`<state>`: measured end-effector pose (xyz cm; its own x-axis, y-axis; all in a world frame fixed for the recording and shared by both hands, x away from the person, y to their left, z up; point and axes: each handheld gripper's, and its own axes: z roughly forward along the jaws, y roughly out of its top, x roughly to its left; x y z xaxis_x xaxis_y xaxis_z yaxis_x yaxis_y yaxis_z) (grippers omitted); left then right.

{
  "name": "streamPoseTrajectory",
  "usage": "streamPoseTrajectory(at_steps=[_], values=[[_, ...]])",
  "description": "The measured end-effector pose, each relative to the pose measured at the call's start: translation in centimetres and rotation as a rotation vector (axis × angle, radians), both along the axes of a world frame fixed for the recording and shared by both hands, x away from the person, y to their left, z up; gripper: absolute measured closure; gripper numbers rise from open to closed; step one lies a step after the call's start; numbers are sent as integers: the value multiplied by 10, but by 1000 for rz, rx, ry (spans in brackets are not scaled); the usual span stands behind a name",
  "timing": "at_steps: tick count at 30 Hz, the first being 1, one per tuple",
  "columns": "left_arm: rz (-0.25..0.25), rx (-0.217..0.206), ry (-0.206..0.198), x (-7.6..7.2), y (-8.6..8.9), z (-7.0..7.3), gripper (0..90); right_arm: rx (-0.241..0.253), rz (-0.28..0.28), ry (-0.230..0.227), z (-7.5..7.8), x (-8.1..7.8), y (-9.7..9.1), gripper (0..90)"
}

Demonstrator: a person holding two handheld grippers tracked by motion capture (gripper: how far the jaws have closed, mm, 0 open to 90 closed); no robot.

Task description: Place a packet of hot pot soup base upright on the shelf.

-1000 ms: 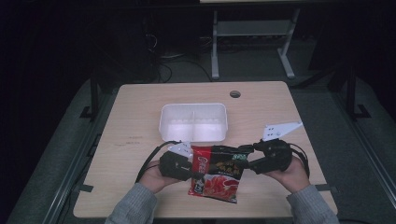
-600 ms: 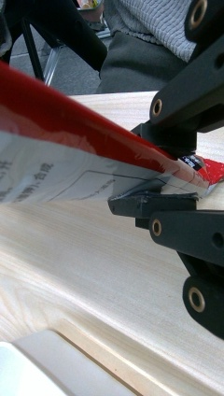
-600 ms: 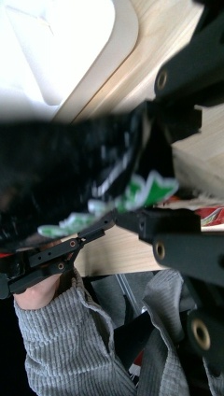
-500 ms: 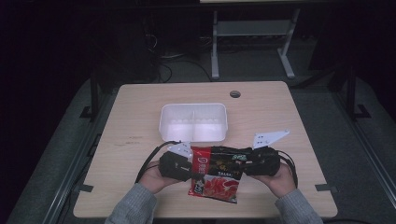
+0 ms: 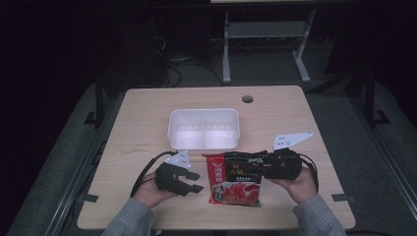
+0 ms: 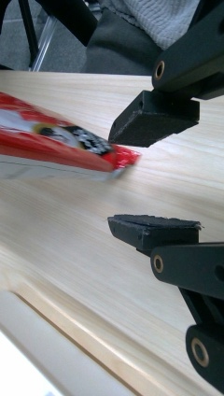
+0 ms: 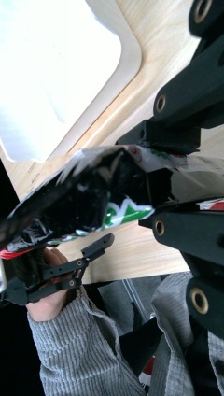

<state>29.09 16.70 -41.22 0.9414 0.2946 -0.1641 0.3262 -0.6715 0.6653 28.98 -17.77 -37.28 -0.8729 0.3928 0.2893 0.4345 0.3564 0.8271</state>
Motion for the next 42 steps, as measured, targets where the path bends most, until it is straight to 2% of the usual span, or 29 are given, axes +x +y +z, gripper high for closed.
streamPoseTrajectory(at_steps=[4, 9, 15, 21, 27, 30, 34, 42], values=[[26, 6, 3, -3, 15, -4, 531, -15, -6, 5, 5, 4, 2, 735], [71, -5, 24, -7, 33, -11, 525, 0, -29, 21, 11, 11, 2, 738], [104, -7, 27, -9, 49, -16, 510, 2, -57, 15, 22, 18, 5, 740], [122, -18, 17, -11, 58, -15, 495, 24, -108, 2, 38, 29, 9, 741], [143, -20, 10, -12, 68, -17, 478, 68, -180, -34, 59, 47, 17, 743], [151, -23, 13, -11, 70, -17, 473, 71, -200, -43, 64, 53, 20, 743], [160, -32, 11, -10, 73, -17, 469, 73, -239, -62, 77, 69, 30, 744], [172, -44, 12, -9, 79, -17, 464, 71, -293, -93, 89, 93, 42, 744]])
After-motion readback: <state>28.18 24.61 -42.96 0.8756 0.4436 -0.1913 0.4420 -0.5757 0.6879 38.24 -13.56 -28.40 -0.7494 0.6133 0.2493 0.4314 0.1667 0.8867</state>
